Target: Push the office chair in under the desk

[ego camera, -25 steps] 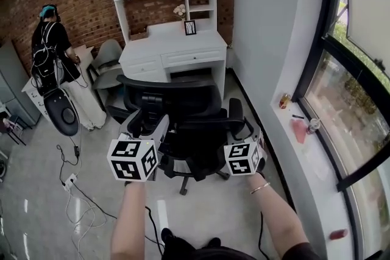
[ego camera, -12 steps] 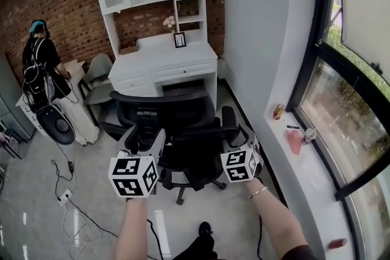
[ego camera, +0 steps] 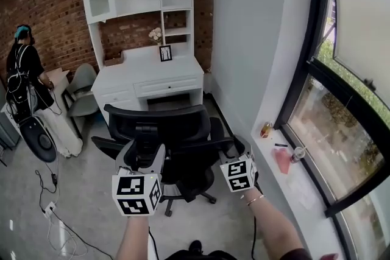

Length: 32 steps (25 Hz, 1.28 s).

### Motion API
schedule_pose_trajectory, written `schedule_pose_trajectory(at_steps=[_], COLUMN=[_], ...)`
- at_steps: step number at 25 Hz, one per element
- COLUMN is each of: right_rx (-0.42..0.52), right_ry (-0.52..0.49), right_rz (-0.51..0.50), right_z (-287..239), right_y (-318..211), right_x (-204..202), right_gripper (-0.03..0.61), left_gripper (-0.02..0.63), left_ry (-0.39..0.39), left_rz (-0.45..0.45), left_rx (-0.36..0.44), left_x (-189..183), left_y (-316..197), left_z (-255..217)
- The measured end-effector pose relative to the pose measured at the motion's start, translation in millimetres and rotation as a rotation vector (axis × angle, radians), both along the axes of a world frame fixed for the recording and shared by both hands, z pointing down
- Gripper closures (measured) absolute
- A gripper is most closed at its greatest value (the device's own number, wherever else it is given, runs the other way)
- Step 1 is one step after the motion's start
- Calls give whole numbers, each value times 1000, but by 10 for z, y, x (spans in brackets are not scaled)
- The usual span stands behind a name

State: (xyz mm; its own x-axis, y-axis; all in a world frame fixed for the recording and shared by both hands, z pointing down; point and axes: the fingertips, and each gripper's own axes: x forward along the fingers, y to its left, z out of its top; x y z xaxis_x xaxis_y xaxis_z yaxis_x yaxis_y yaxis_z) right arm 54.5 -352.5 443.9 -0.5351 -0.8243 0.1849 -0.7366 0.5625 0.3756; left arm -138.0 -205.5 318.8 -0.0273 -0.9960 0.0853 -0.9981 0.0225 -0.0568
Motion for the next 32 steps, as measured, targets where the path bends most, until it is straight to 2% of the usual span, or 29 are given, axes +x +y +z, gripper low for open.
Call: schedule_pose_trajectory(at_steps=[9, 14, 23, 26, 30, 32], right_rx=[1, -13, -8, -8, -10, -12], right_ry=[-10, 10, 4, 2, 7, 8], right_rz=[-67, -124, -209, -215, -210, -205], right_z=[7, 24, -6, -4, 10, -16], right_y=[-634, -997, -1618, -1775, -1948, -2048], right_x=[-1, -16, -143, -199, -287, -348], right_gripper=[334, 336, 336, 336, 336, 336], left_gripper=[331, 331, 331, 331, 331, 331], left_ry=[7, 39, 36, 55, 147, 144], left_rz=[-51, -128, -174, -152, -77, -85], left_rx=[-27, -41, -29, -24, -23, -2], left_x=[107, 154, 178, 136, 59, 17], left_y=[-523, -807, -1279, -1443, -1635, -1717], left_z=[8, 29, -6, 2, 43, 17])
